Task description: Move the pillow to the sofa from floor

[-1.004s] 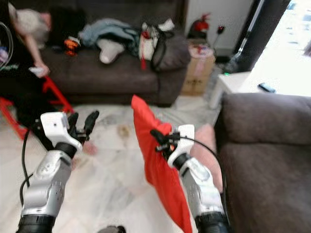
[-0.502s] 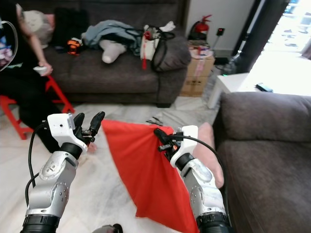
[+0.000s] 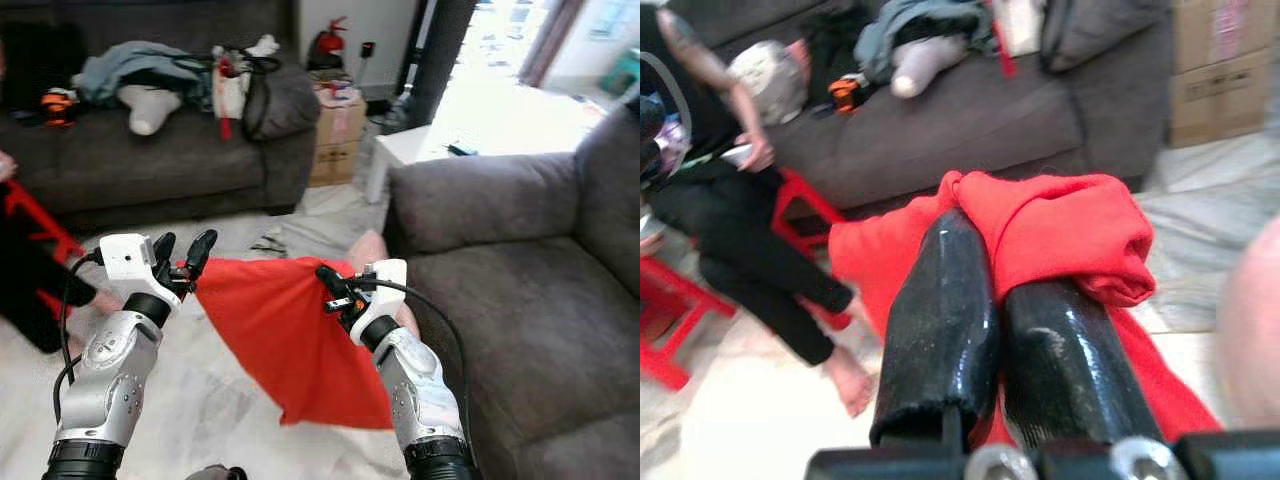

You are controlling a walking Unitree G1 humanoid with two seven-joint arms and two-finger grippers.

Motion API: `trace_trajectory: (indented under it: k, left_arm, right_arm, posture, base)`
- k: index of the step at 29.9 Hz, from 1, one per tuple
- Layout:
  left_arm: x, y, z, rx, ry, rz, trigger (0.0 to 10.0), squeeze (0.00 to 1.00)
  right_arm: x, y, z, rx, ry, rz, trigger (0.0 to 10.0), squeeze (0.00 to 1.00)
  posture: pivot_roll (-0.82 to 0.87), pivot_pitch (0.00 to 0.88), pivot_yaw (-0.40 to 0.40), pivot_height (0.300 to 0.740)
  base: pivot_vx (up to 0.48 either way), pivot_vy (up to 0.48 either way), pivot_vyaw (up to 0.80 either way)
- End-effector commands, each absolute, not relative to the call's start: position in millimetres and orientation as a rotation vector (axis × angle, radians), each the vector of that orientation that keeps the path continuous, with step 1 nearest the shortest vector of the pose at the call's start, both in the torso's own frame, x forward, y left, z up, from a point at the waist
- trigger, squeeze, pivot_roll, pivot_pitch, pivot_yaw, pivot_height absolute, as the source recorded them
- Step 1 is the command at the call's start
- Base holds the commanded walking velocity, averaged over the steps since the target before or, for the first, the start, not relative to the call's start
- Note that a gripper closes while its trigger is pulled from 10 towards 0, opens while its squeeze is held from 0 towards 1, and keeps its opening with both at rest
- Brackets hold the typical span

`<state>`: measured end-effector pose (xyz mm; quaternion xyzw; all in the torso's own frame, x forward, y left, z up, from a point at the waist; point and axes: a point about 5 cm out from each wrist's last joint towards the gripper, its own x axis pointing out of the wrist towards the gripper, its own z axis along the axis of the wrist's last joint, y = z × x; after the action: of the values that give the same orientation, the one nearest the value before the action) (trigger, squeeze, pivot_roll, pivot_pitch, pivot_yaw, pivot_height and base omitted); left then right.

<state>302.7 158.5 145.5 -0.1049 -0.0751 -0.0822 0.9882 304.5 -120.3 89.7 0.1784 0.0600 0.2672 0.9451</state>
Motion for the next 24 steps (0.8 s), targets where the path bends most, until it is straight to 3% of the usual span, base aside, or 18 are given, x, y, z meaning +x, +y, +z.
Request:
trace_trajectory:
  k: [1, 3, 24]
  left_arm:
    - [303.8, 155.6, 145.9, -0.212, -0.148, -0.171, 10.0, 0.00]
    - [303.8, 155.6, 145.8, -0.212, -0.150, -0.170, 10.0, 0.00]
    - [303.7, 155.6, 144.8, -0.219, -0.149, -0.158, 10.0, 0.00]
  right_arm:
    - [314.1, -121.5, 114.1, 0.345, 0.010, 0.558, 10.0, 0.00]
    - [314.4, -121.5, 113.9, 0.345, 0.011, 0.556, 10.0, 0.00]
    - [316.8, -123.4, 112.7, 0.326, 0.024, 0.535, 10.0, 0.00]
  posture:
    - [0.03, 0.076, -0.057, 0.740]
    - [0.03, 0.076, -0.057, 0.740]
    - [0.02, 0.077, -0.063, 0.740]
  base:
    - [0.000, 0.480, -0.80]
    - [0.000, 0.480, -0.80]
    - [0.000, 0.036, -0.80]
